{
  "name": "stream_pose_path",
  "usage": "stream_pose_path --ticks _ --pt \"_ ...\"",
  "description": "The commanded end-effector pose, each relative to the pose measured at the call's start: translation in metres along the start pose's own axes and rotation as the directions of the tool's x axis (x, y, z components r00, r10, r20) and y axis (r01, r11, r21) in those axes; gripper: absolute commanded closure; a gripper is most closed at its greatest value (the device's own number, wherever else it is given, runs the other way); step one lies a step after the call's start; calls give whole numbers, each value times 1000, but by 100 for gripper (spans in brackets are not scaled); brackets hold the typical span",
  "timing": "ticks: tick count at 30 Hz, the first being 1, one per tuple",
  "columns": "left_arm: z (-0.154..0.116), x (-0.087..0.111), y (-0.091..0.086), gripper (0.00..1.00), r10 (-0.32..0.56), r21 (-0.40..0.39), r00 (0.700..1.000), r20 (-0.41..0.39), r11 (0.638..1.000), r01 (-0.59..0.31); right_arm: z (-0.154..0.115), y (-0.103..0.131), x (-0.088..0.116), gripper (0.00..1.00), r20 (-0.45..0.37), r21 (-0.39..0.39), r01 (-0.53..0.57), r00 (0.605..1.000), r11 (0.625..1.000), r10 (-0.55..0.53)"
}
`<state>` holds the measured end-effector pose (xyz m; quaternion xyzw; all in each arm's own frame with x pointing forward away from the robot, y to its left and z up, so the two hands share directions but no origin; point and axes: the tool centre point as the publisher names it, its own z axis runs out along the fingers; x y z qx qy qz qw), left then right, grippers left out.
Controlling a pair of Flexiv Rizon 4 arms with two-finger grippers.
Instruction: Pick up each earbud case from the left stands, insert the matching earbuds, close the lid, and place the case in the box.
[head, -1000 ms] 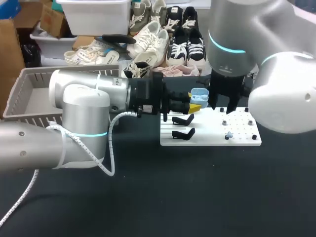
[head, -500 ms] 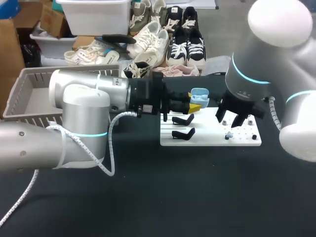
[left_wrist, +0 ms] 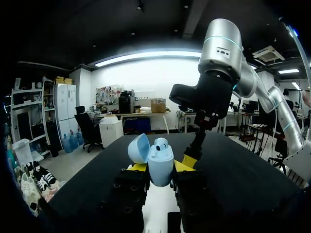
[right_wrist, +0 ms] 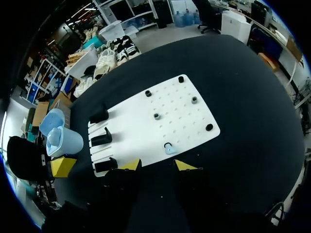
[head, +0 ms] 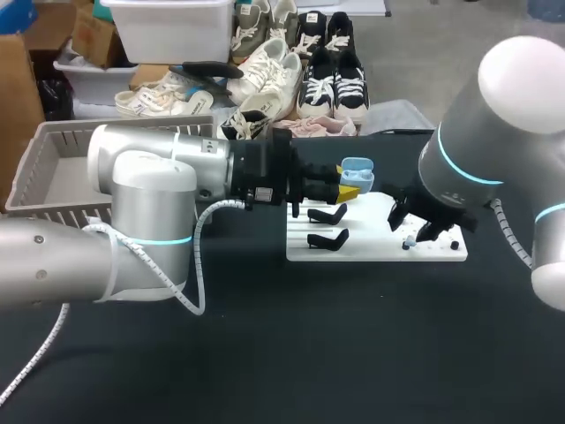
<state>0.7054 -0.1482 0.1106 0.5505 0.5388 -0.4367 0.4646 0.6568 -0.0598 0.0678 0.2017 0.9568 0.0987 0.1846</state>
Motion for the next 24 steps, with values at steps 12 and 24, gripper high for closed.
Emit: stream_pose_path --ticks 12,24 --pt "0 1 0 100 1 -2 1000 2 1000 -1 16 -22 5 62 2 -48 -61 998 997 61" --pt "0 1 0 100 1 -2 1000 2 1000 -1 35 -21 4 63 -39 -71 -75 997 995 72"
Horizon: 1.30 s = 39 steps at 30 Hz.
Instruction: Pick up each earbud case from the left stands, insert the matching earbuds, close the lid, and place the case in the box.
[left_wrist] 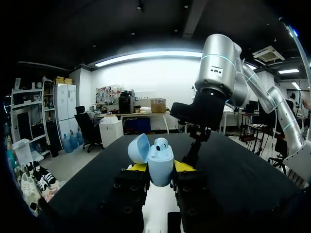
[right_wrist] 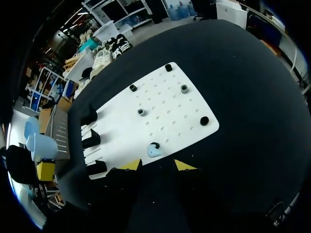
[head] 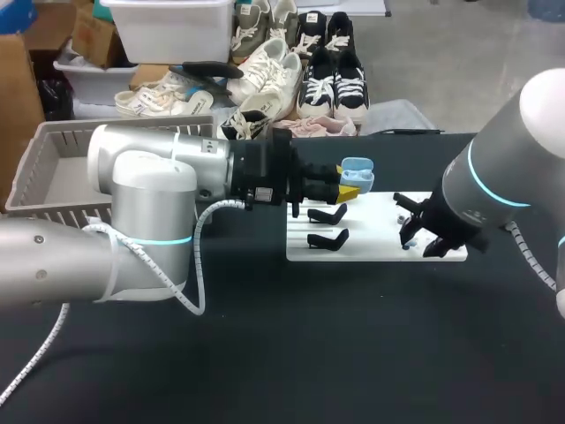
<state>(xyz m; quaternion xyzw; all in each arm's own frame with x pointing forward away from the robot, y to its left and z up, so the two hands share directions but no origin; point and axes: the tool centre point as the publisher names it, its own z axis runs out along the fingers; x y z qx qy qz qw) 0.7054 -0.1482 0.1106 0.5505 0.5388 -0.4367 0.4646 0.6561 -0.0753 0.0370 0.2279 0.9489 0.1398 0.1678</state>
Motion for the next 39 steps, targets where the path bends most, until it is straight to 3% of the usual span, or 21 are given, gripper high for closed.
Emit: stream_pose_path --ticks 1,39 --pt "0 1 0 100 1 -2 1000 2 1000 -1 10 1 -1 63 2 -10 -1 1000 1000 1" --pt "0 1 0 100 1 -2 1000 2 1000 -1 19 4 -10 71 -30 0 -15 999 1000 15"
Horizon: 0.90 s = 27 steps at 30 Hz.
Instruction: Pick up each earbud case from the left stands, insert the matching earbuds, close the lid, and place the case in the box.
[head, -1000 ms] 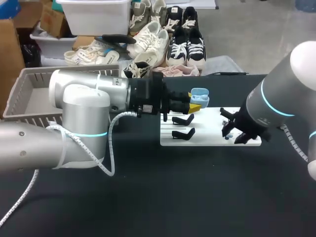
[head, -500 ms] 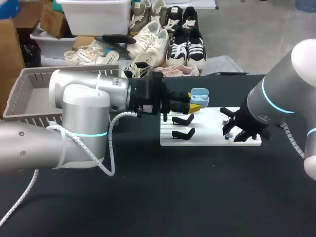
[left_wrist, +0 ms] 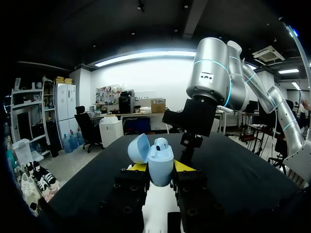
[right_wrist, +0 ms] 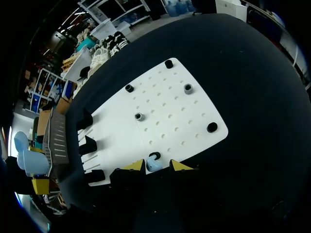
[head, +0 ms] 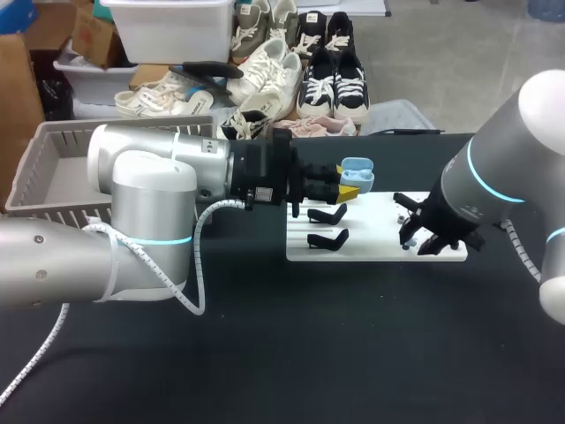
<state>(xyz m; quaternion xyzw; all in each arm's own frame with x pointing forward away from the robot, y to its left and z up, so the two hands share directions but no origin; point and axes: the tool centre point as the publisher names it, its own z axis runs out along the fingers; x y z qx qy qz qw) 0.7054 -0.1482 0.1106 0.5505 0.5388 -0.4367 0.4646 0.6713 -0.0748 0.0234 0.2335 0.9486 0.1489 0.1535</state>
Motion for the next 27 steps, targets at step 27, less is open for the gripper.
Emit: stream_pose_path --ticks 27 --pt "0 1 0 100 1 -2 1000 2 1000 -1 5 5 -4 95 -16 26 4 1000 1000 -4"
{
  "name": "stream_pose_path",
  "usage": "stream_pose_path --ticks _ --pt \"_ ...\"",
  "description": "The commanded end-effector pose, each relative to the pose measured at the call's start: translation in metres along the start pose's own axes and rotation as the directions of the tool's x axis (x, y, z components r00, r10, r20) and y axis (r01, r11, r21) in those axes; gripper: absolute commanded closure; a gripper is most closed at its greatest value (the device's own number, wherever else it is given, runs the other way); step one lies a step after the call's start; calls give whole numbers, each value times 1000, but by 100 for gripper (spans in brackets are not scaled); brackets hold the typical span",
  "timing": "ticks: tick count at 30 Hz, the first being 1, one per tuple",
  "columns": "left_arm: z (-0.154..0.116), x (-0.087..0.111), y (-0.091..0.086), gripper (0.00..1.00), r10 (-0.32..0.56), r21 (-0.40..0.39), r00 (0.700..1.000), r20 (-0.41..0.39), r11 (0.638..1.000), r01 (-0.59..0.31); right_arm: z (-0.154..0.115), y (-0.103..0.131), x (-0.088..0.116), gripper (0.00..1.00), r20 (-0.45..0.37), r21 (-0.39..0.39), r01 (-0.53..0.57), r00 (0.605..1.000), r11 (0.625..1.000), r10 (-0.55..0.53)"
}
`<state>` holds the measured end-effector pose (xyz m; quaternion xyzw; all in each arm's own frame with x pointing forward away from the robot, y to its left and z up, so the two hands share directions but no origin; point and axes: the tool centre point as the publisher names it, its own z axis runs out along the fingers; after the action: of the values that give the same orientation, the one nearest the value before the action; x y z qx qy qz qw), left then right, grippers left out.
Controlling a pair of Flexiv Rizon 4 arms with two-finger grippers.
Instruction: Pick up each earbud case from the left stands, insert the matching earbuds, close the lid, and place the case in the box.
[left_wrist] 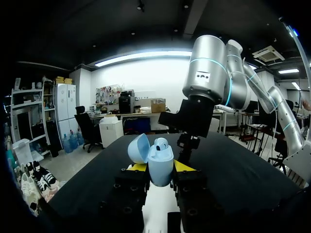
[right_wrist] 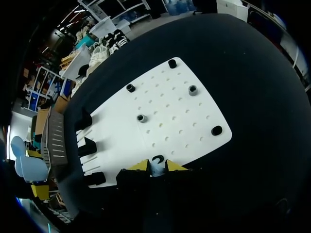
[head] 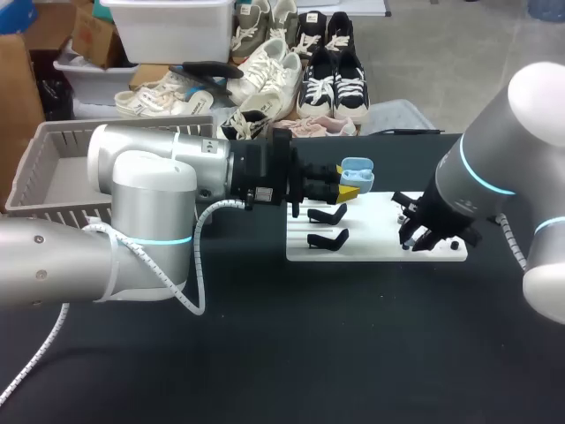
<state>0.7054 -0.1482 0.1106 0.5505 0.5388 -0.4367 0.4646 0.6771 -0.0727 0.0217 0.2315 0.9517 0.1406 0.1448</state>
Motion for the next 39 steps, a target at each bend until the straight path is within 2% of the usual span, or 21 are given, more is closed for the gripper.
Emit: stream_pose_path --ticks 1,5,12,15,17,25,32,39 --pt "0 1 0 100 1 -2 1000 2 1000 -1 1 2 0 100 -2 7 -1 1000 1000 1" --pt "0 1 0 100 1 -2 1000 2 1000 -1 -8 5 0 100 5 9 0 1000 1000 0" --pt "0 1 0 100 1 -2 1000 2 1000 -1 -38 10 1 100 36 9 5 999 1000 -6" --pt "0 1 0 100 1 -2 1000 2 1000 -1 -46 11 1 100 -11 13 25 1000 1000 -25" --pt "0 1 0 100 1 -2 1000 2 1000 -1 -53 12 2 100 -12 -8 63 998 998 -63" --pt "0 1 0 100 1 -2 1000 2 1000 -1 -76 17 1 100 -63 9 196 979 981 -195" --pt "0 1 0 100 1 -2 1000 2 1000 -1 -101 29 0 100 -100 8 329 940 944 -327" --pt "0 1 0 100 1 -2 1000 2 1000 -1 -116 47 1 100 -169 4 476 867 879 -469"
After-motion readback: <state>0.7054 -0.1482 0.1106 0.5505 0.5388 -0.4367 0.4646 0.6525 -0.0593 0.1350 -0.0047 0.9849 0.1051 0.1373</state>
